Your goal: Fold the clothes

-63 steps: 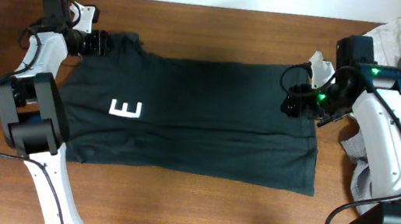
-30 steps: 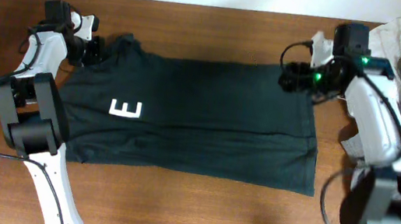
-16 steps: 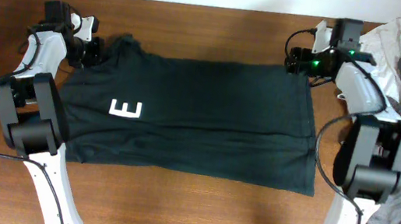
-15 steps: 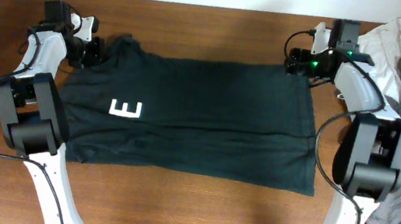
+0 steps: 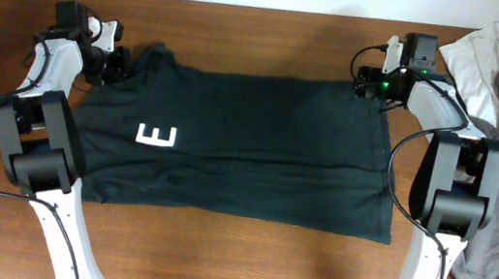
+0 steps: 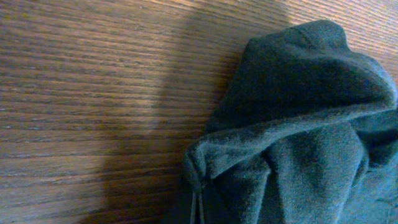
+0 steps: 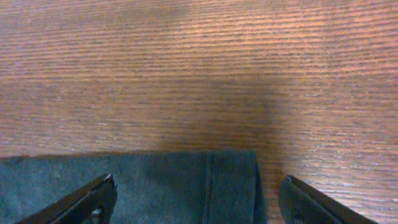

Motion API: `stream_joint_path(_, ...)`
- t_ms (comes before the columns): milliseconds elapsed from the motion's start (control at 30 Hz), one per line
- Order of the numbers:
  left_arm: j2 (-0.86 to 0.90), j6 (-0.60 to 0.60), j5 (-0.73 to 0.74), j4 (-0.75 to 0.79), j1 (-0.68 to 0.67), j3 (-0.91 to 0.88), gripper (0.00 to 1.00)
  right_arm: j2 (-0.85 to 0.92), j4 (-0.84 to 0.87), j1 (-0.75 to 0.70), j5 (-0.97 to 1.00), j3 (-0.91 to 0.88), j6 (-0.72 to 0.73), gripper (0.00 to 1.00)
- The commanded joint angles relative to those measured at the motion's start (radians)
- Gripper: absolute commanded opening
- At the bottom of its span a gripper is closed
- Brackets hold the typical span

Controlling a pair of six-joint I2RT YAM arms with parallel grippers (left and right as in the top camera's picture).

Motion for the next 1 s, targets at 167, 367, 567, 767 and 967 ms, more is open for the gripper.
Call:
stream_joint_path(167, 0.008, -0.01, -0.007, -0.016, 0.0, 0.002, 0.01, 0.056, 0.01, 0.017, 0.01, 0.013, 0.009, 0.44)
stream_joint_path(367, 0.008, -0.01, -0.007, -0.016, 0.0, 0.002, 0.01, 0.056, 0.005, 0.017, 0.025, 0.013, 0.03, 0.2)
stream_joint_path(567, 0.008, -0.01, -0.006, -0.016, 0.001, 0.003, 0.01, 0.049, -0.064, 0.011, 0.071, 0.013, 0.061, 0.04)
stream_joint_path(767, -0.04, -0.01, -0.004, -0.014, 0.002, 0.027, 0.01, -0.023, -0.16, -0.003, 0.076, 0.029, 0.064, 0.05)
stream_joint_path(967, -0.119, -0.01, -0.006, -0.052, 0.002, 0.037, 0.01, -0.1, -0.261, -0.011, 0.089, 0.08, 0.064, 0.13)
